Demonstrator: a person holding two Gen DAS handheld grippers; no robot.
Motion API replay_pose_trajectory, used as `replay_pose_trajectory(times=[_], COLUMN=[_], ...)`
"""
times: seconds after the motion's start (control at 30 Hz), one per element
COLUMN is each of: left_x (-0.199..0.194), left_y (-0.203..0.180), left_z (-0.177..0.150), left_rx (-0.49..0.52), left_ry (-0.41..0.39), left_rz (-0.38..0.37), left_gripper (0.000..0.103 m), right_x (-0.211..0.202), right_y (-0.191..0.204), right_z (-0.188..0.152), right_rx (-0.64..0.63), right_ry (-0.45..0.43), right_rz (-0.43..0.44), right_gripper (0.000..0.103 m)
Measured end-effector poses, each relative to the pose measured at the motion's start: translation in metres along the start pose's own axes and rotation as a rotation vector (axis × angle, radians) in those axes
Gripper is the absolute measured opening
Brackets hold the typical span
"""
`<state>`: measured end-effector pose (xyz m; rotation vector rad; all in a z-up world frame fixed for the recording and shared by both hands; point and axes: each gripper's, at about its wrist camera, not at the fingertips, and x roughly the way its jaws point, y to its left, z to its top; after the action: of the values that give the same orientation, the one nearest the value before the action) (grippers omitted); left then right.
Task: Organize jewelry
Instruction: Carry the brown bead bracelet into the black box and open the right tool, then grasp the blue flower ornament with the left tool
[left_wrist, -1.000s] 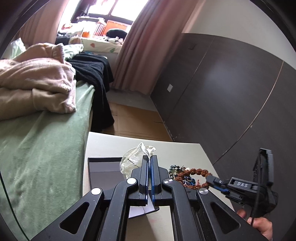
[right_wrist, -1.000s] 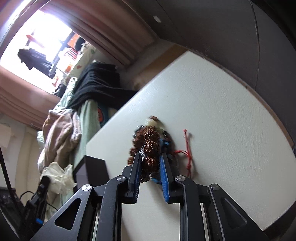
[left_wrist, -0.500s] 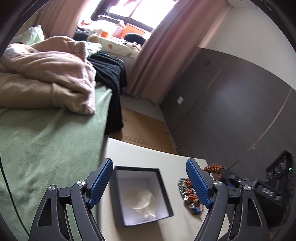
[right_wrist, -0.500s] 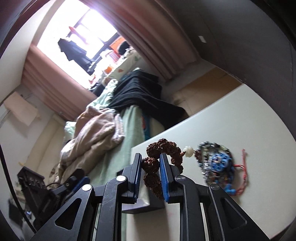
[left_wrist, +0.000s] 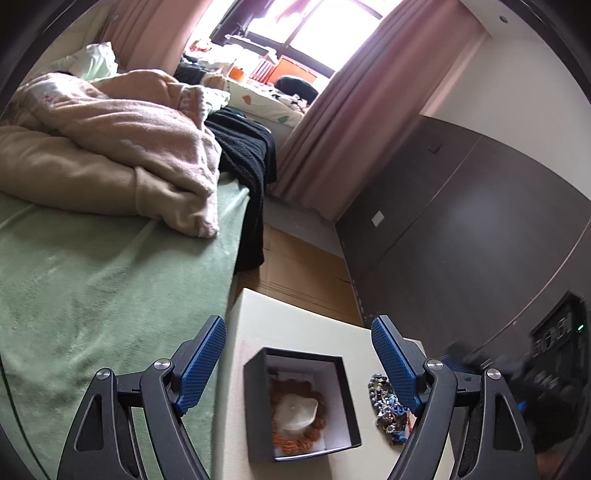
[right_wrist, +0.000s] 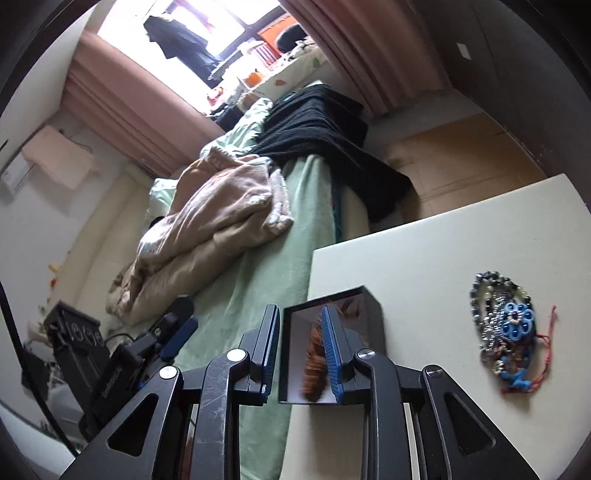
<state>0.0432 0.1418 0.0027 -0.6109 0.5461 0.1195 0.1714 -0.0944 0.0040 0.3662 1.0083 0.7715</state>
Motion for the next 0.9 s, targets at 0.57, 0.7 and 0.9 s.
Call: replay_pose_trajectory(times=[0.57,0.7,0.9], left_x=[0.049,0.063,0.099], left_y=[-0.108,-0.131,-0.168], left_z=[-0.056,-0.065,-0.082], left_rx=[0.285,0.338,0.418], left_ry=[0.135,0.18,0.315], left_rz=[0.027,0.04,0.029], left_gripper=[0.081,0.077,0.065], right_x=[-0.084,-0.085,-0.1], right_y=[-0.107,-0.122,-0.158], right_z=[-0.004,-0.005,-0.005], right_rx=[0.088,0.098,0.204], right_ry=[-0.077,-0.031,-0.021], right_rz=[-0.149,-0.153,-0.166], right_gripper=[0.073,0.073,0.073])
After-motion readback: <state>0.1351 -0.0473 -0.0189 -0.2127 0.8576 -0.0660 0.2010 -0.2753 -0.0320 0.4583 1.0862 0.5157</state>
